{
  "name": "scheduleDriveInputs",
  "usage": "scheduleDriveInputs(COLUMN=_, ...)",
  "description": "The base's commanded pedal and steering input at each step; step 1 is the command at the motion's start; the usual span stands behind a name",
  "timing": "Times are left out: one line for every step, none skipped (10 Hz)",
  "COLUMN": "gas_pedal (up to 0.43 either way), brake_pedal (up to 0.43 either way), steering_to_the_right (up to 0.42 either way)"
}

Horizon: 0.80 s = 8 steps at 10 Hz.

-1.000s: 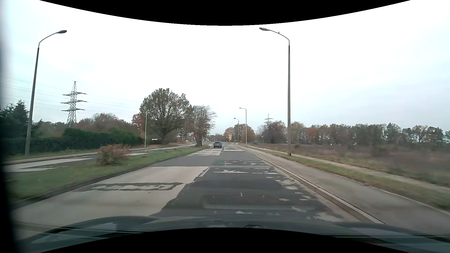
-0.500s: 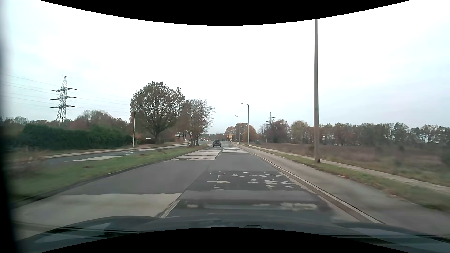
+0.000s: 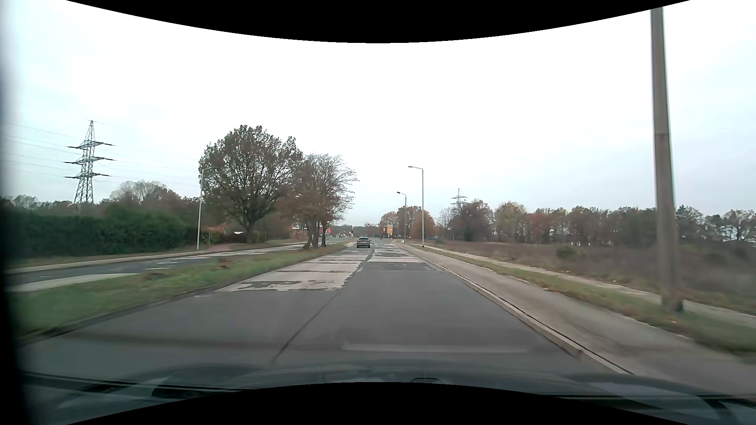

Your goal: Follow the waypoints while adhering to traffic rules and regulations

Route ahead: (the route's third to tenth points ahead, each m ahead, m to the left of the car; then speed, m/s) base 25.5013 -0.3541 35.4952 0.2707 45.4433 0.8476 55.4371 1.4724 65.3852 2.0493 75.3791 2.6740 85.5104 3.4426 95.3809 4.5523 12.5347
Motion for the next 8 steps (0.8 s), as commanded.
scheduleDriveInputs(gas_pedal=0.138, brake_pedal=0.000, steering_to_the_right=-0.005)
scheduleDriveInputs(gas_pedal=0.138, brake_pedal=0.000, steering_to_the_right=-0.005)
scheduleDriveInputs(gas_pedal=0.138, brake_pedal=0.000, steering_to_the_right=-0.005)
scheduleDriveInputs(gas_pedal=0.138, brake_pedal=0.000, steering_to_the_right=-0.005)
scheduleDriveInputs(gas_pedal=0.138, brake_pedal=0.000, steering_to_the_right=-0.005)
scheduleDriveInputs(gas_pedal=0.138, brake_pedal=0.000, steering_to_the_right=-0.006)
scheduleDriveInputs(gas_pedal=0.130, brake_pedal=0.000, steering_to_the_right=-0.006)
scheduleDriveInputs(gas_pedal=0.130, brake_pedal=0.000, steering_to_the_right=-0.009)
